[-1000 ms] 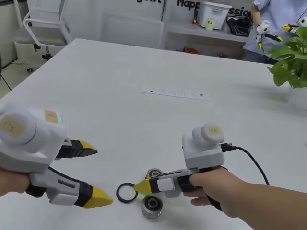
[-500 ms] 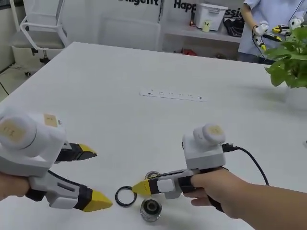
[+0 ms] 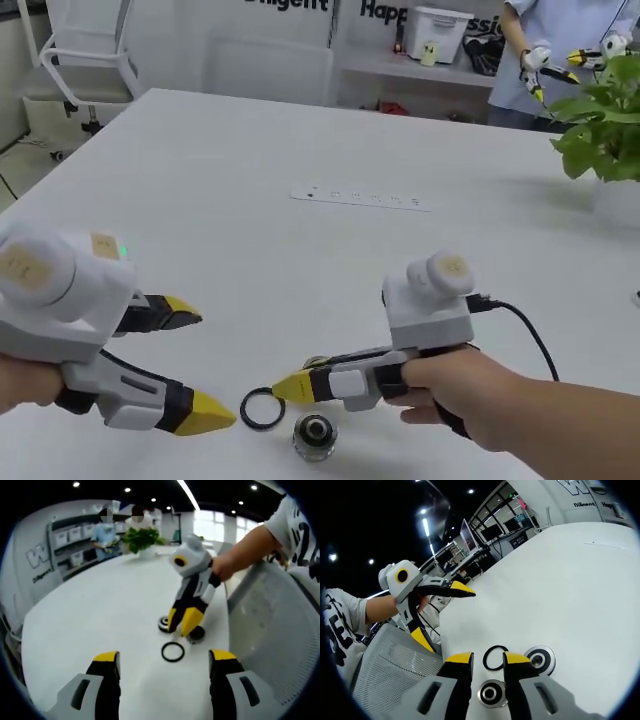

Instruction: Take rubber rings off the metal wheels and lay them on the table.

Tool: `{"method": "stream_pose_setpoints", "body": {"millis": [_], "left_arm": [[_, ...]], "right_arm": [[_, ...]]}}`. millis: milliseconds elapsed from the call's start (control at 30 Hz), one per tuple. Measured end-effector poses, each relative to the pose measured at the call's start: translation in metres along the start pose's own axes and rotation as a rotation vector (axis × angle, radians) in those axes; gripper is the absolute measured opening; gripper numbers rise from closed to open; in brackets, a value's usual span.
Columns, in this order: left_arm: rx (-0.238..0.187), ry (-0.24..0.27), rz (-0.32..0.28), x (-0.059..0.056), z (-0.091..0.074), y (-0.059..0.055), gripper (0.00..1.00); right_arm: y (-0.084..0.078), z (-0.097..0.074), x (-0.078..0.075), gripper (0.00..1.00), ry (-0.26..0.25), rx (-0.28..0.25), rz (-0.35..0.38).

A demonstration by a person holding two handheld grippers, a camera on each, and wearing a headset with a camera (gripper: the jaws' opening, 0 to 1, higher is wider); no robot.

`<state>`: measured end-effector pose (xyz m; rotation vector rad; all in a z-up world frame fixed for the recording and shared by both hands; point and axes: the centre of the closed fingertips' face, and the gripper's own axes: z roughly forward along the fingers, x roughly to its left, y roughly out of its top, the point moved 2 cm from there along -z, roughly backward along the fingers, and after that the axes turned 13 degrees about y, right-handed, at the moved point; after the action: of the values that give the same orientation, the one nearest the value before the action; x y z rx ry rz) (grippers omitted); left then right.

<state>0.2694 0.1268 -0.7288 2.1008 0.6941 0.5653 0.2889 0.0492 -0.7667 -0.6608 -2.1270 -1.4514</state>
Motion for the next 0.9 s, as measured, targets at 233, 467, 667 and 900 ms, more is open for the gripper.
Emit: {"method": "stream_pose_setpoints", "body": {"millis": [233, 467, 667, 900], "left_arm": [[-0.002, 0.002, 0.002, 0.001, -0.001, 0.001, 0.73], [-0.004, 0.001, 0.002, 0.001, 0.001, 0.003, 0.73], [-0.007, 0.002, 0.004, 0.001, 0.001, 0.005, 0.74], [-0.008, -0.001, 0.011, 0.001, 0.003, 0.008, 0.73]], "right_arm": [[0.006, -0.003, 0.005, 0.26, 0.001, -0.014, -0.030], [0.011, -0.009, 0.008, 0.28, -0.008, -0.032, -0.064], [0.015, -0.012, 0.009, 0.32, -0.020, -0.040, -0.087], [0.018, -0.021, 0.008, 0.36, -0.041, -0.048, -0.114]]}}
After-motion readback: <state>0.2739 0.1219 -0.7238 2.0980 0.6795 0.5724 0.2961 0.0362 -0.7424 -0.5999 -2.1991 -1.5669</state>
